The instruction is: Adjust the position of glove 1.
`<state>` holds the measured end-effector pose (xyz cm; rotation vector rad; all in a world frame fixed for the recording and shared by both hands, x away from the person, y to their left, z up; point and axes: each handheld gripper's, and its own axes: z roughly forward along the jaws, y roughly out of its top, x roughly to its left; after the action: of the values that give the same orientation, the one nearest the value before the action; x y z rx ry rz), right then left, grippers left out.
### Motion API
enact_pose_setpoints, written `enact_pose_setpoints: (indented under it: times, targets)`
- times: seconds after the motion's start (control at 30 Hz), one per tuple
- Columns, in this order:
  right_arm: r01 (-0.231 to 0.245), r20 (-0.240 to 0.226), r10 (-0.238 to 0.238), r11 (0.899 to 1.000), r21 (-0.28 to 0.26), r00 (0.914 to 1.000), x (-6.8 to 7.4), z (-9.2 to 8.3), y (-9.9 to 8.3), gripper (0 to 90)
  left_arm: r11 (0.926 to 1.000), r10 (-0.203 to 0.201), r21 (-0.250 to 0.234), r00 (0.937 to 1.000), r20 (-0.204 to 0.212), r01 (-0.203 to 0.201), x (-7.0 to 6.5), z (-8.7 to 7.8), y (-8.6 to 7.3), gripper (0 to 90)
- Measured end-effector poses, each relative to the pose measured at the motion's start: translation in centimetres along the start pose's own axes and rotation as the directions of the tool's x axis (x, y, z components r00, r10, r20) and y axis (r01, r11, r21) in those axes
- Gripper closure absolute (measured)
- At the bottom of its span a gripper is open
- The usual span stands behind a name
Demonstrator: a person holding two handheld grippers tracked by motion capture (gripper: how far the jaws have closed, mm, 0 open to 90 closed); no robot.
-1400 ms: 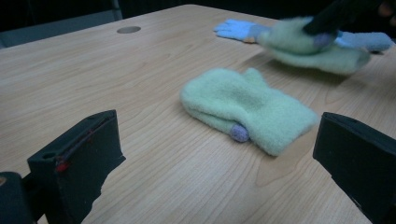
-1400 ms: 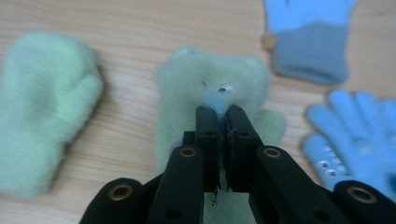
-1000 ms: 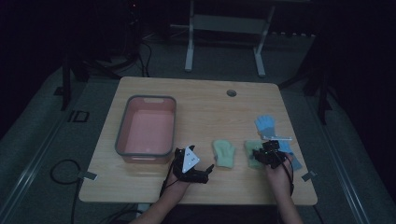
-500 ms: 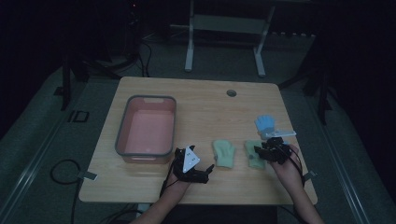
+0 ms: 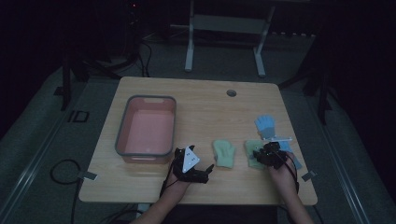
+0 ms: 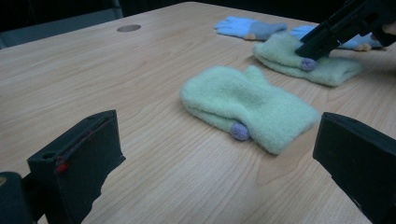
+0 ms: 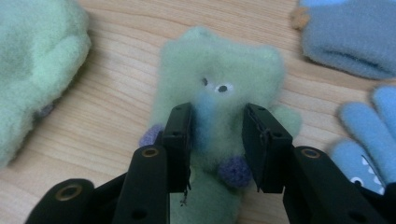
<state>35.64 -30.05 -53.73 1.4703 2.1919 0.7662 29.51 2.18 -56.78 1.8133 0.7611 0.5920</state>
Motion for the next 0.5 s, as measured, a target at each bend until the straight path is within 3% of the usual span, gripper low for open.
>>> enact_pose_setpoints:
  times: [0.1,0.13,0.2,0.37,0.5]
  targets:
    - [-0.018,0.002,0.018,1.000,-0.006,0.9998,0.0,0.0,-0.1,69.5,1.0000,0.002,0.000,1.0000,0.000,-0.002,0.0,0.0,0.0,1.4]
    - [-0.026,0.005,0.026,1.000,0.001,0.9996,0.0,0.1,-0.1,77.6,1.0000,0.002,0.002,1.0000,0.003,-0.002,0.0,0.0,0.0,1.4]
    - [-0.038,0.004,0.038,0.999,0.008,0.9993,0.0,0.2,0.1,81.6,1.0000,0.002,0.004,1.0000,0.003,-0.002,0.0,0.1,0.0,1.4]
    - [-0.073,0.009,0.073,0.997,0.021,0.9973,0.2,-0.2,0.6,84.7,1.0000,0.000,-0.003,1.0000,0.000,0.000,0.0,0.0,0.0,1.4]
    - [-0.049,0.029,0.051,0.997,-0.060,0.9983,1.1,-3.0,3.1,84.9,1.0000,-0.005,-0.001,1.0000,0.006,0.005,0.1,0.0,0.0,1.4]
